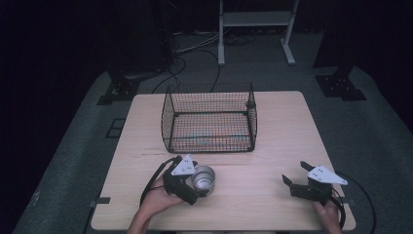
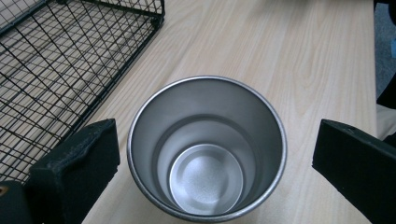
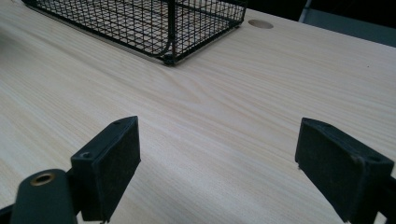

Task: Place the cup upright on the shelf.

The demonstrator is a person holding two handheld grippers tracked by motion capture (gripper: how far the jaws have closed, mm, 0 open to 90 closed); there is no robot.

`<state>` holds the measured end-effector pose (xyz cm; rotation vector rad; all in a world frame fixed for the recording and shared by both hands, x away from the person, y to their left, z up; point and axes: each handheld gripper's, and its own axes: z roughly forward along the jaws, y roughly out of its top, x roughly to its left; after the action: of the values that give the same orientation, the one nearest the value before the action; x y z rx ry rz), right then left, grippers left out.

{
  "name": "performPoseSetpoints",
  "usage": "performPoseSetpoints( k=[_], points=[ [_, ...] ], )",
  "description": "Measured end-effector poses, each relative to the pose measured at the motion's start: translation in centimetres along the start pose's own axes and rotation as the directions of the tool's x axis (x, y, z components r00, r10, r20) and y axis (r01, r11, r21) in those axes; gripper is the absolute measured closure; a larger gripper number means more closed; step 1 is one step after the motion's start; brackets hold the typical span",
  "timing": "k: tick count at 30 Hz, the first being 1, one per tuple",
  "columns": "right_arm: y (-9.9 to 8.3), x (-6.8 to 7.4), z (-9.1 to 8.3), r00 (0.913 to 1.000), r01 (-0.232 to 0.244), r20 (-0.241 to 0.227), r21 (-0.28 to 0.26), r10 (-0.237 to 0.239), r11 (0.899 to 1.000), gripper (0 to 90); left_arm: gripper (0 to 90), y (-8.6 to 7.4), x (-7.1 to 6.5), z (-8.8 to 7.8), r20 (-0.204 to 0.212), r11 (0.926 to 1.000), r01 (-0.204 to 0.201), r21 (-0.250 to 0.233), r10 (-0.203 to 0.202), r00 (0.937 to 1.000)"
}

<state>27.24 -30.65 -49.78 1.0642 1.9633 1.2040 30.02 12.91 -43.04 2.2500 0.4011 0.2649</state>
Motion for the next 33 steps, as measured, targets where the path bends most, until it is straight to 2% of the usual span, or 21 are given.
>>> performPoseSetpoints(
  k=[12, 24, 29, 33],
  points=[
    [0.0, 0.0, 0.0, 1.0000, 0.002, -0.001, 0.000, -0.002, 1.000, 13.4, 0.0, -0.2, 0.5, 1.3, 0.005, 0.9981, 0.003, 0.061, -0.003, 1.0000],
    [0.0, 0.0, 0.0, 1.0000, 0.004, -0.002, -0.001, -0.004, 1.000, 13.4, 0.4, -0.4, 0.7, 2.6, 0.013, 0.9932, 0.006, 0.116, -0.007, 0.9999],
    [0.0, 0.0, 0.0, 1.0000, 0.004, -0.001, -0.001, -0.004, 1.000, 13.4, 11.4, -0.4, 0.8, 2.4, 0.031, 0.9943, -0.010, 0.106, 0.006, 0.9995],
    [0.0, 0.0, 0.0, 1.0000, 0.006, -0.002, -0.003, -0.006, 1.000, 13.4, 14.9, -0.5, 0.8, 2.3, 0.035, 0.9942, -0.007, 0.108, 0.003, 0.9994]
  ],
)
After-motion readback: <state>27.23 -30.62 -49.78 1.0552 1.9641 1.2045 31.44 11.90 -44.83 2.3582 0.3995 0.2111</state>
